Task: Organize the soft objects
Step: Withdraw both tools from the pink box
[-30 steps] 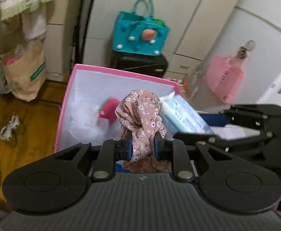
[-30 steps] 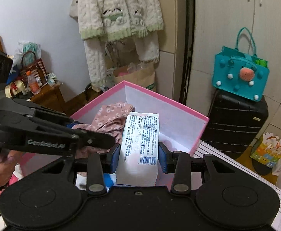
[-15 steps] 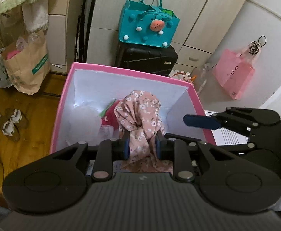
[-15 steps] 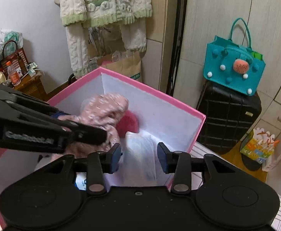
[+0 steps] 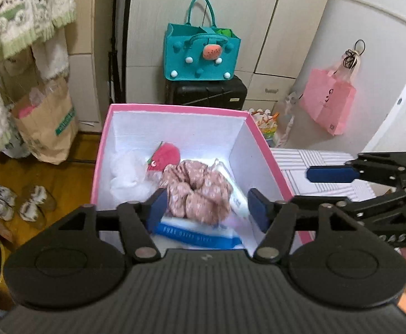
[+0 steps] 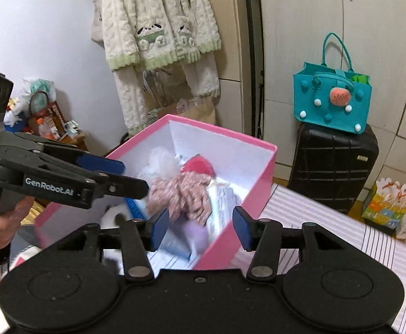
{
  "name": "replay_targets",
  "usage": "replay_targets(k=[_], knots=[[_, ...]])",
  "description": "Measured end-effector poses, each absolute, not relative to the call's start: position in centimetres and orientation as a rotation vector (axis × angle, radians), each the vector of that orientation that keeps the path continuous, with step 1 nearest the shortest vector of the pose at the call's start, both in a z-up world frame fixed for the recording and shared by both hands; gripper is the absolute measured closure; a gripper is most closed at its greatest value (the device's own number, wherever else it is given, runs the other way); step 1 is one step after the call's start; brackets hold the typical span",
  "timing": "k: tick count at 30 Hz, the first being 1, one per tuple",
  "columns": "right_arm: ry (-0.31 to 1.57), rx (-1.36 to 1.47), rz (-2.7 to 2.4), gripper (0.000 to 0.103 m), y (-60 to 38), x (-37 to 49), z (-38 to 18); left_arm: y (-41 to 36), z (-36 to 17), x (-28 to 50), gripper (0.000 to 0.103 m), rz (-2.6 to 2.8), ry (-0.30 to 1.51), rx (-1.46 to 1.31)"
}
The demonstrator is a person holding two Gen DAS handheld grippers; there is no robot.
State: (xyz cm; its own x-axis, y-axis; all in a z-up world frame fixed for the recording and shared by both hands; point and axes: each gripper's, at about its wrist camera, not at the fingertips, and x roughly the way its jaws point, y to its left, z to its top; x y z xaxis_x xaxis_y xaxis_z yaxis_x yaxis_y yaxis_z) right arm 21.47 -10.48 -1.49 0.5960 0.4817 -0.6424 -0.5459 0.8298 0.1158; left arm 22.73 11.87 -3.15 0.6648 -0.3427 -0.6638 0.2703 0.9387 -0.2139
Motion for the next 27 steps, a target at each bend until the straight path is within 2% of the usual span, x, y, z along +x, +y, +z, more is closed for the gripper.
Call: replay_targets(k=[6,10,19,27], knots=[[0.686,-0.073,0.601,0.046,-12.3,17.8,-0.9,10.9,-1.7,18.5,0.030,-0.318,0.741,-0.010],[0.656,-0.071,0.605,0.043,-13.3,15.5,0.0,10.1,-0.3,15.8,0.018,-0.307,0.707,0.032],[0.604,-0.112,0.617,0.035,-15.4,10.8,2.5,8.7,2.3,10.8,0.013,-0.311,0.647,0.067],[0.571,-0.112,0.625,0.034,-17.2,7.9,3.2,7.9,2.3,7.8,0.010,-0.305,0.632,0.071]])
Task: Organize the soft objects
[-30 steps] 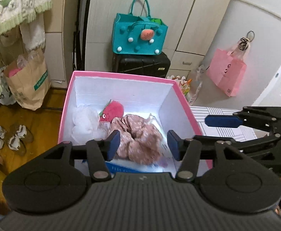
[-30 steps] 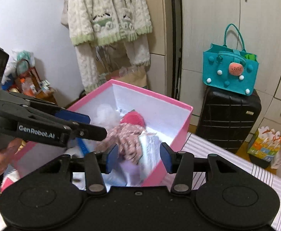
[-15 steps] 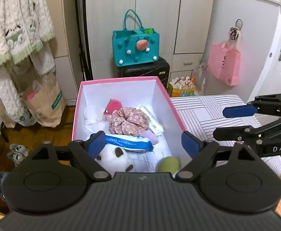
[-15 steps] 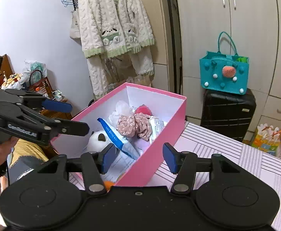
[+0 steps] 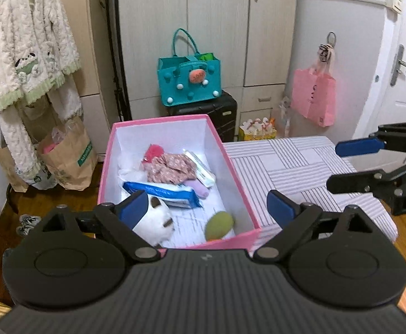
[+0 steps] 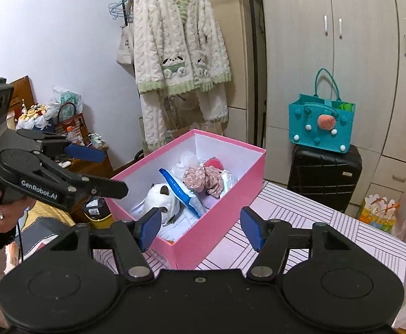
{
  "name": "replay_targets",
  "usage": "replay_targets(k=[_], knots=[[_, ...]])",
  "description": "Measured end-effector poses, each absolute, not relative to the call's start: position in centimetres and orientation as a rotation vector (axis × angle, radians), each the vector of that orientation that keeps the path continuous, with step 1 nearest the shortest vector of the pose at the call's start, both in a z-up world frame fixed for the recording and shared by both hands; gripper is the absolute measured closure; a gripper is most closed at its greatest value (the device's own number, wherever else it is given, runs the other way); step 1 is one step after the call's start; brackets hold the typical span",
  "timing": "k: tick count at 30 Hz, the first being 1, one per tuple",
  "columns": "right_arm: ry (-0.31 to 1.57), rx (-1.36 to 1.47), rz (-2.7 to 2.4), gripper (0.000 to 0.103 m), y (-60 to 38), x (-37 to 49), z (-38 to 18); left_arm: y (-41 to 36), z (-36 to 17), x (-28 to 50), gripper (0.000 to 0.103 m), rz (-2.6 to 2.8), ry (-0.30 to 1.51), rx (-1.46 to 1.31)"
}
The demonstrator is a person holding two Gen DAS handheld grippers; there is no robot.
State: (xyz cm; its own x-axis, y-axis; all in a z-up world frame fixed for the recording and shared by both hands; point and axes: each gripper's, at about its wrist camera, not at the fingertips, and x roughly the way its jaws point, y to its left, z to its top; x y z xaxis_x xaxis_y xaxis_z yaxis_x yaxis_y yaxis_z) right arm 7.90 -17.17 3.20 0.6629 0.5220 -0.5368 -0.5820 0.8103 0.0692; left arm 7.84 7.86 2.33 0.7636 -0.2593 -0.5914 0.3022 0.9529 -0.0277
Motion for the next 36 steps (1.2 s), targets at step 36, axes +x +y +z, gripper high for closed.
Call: replay_targets(k=[36], knots=[[0.724,-0.057,0.278,0.001,-20.0,1.9,2.3,3.6,0.3,3.7,0.000,-0.188,0.739,0.094]])
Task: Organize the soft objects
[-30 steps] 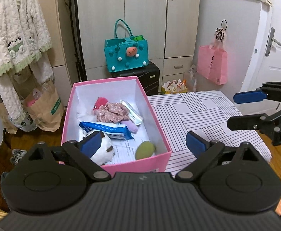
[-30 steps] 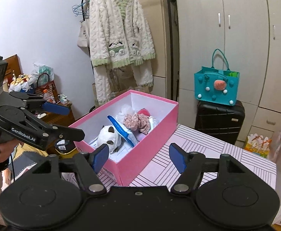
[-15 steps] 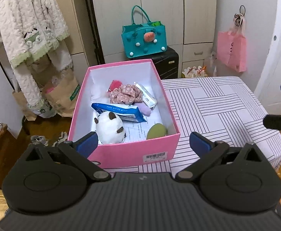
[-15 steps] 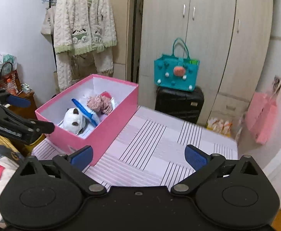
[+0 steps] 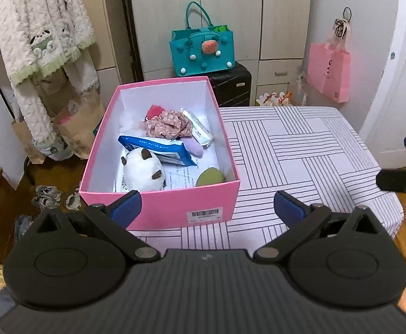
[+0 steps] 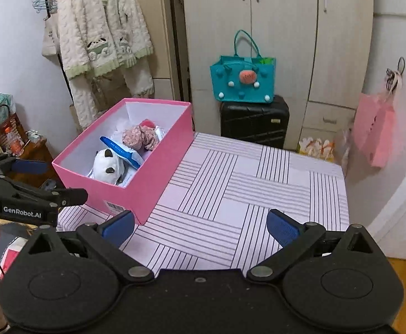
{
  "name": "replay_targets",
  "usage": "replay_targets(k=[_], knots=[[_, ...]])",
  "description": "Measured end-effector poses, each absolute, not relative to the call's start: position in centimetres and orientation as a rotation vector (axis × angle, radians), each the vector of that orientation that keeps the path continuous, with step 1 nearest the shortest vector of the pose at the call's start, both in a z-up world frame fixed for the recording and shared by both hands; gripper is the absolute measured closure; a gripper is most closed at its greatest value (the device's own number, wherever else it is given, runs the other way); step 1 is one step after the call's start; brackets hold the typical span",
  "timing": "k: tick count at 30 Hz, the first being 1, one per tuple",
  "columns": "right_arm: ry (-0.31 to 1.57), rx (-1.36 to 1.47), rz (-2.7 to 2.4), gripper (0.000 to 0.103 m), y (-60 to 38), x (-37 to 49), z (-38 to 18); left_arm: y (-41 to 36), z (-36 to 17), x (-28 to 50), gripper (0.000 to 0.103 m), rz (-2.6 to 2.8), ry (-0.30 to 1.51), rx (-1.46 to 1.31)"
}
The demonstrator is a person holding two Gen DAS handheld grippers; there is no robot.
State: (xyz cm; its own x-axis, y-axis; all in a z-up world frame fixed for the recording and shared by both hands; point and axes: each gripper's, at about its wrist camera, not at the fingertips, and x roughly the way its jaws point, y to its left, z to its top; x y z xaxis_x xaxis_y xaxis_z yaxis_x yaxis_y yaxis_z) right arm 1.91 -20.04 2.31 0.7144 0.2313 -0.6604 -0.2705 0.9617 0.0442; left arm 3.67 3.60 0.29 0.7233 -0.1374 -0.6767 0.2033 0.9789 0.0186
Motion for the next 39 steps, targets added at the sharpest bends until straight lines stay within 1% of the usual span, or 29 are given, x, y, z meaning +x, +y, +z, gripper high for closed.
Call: replay_targets(k=[5,11,16,24,39], knots=[[0.687,-0.145,0.206,0.000,-19.7,1.3,2.2,2.9,0.0,3.3,0.000,-0.208,0.727,0.121],[0.688,-0.101,0.183,0.000,-20.6,1.1,1.9,1.8,-0.6,2.9,0.000,-0.212,0.720,0.143],[0.684,-0.126,0.146,0.000,-20.1,0.6,1.0,1.8,-1.0,2.4,0.000,-0.198,0.696,0.119],[0.655,-0.127,0.098,0.000,-19.7,-0.6,0.2,2.0,-1.5,1.9,0.000,-0.187,0.672,0.068],[0.592,-0.095,-0.003,0.000,-20.0,-3.0,0.0,1.8,-2.0,0.9,0.000,-0.131,0.642,0.066]])
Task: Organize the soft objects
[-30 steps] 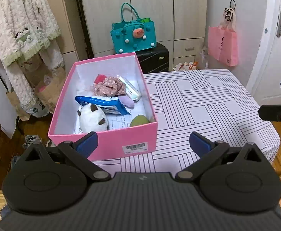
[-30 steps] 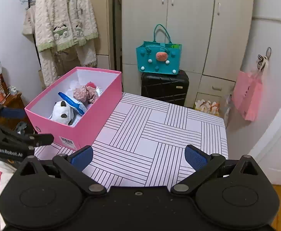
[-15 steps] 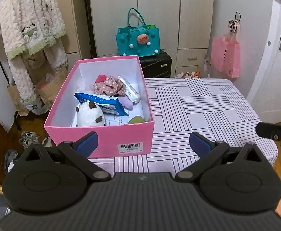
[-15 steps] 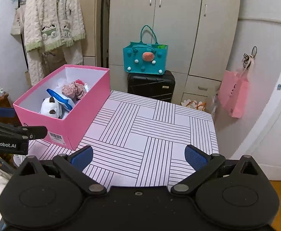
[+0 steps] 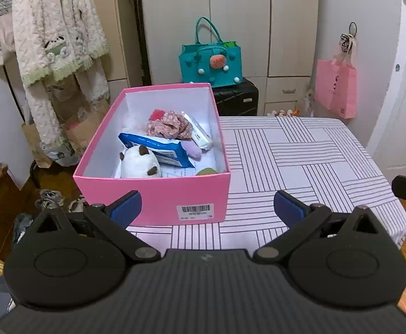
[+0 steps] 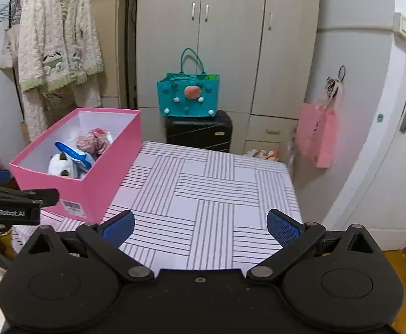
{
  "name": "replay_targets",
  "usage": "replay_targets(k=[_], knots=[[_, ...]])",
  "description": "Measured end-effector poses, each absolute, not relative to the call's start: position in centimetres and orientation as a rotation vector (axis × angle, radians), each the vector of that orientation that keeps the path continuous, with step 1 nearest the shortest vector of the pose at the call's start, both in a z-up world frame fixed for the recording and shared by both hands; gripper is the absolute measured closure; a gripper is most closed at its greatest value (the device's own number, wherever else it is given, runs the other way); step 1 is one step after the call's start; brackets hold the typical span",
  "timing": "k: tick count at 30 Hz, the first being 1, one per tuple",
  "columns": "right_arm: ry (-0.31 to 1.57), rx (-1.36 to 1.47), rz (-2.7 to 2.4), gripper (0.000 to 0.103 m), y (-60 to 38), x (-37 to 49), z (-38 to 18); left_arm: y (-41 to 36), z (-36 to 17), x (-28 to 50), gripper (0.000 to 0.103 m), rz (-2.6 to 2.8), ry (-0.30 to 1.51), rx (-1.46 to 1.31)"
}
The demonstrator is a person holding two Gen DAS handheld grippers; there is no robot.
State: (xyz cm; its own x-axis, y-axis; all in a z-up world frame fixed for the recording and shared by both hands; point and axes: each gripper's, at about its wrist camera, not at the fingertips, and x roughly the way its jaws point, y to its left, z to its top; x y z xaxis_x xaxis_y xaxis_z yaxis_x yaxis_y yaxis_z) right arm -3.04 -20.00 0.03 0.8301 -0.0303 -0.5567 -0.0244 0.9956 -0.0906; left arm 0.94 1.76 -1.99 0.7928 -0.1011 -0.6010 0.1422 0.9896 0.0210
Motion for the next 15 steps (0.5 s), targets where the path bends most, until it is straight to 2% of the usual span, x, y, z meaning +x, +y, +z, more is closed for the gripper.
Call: replay_targets(k=[15], knots=[[0.561,-0.114,-0.061,0.000,-19.65,-2.88,-0.25,1.67,-1.95,0.02,0.000,-0.097,0.549,0.091]])
